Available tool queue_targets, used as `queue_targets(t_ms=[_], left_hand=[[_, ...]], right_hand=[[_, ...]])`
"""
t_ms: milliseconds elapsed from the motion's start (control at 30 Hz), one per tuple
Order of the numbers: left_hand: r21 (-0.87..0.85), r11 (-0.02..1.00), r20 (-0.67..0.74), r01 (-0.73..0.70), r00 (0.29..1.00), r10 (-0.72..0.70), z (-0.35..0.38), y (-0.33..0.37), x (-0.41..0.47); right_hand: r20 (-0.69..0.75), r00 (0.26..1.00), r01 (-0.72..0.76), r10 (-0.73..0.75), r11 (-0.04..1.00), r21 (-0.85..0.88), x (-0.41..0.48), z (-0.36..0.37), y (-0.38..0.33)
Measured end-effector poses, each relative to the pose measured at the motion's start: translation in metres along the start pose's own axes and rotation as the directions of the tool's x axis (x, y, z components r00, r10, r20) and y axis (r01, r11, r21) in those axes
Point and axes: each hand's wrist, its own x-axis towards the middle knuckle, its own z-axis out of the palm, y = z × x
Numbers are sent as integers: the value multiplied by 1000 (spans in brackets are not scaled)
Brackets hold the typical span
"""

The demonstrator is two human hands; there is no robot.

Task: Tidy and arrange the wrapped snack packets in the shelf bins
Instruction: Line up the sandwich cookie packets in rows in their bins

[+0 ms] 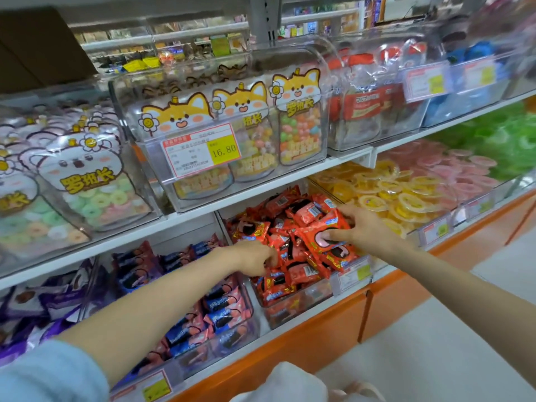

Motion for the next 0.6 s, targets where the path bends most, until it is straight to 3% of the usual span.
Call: queue_targets(t_ms=[400, 600], left_hand=[[58, 998, 278, 15, 960, -30, -12, 8, -3], [61, 998, 262, 22, 964, -38, -8, 11, 0]], right_hand=[[72, 997, 4, -11, 996, 93, -9, 4, 4], [33, 999, -2, 0, 997, 76, -10, 5, 5]])
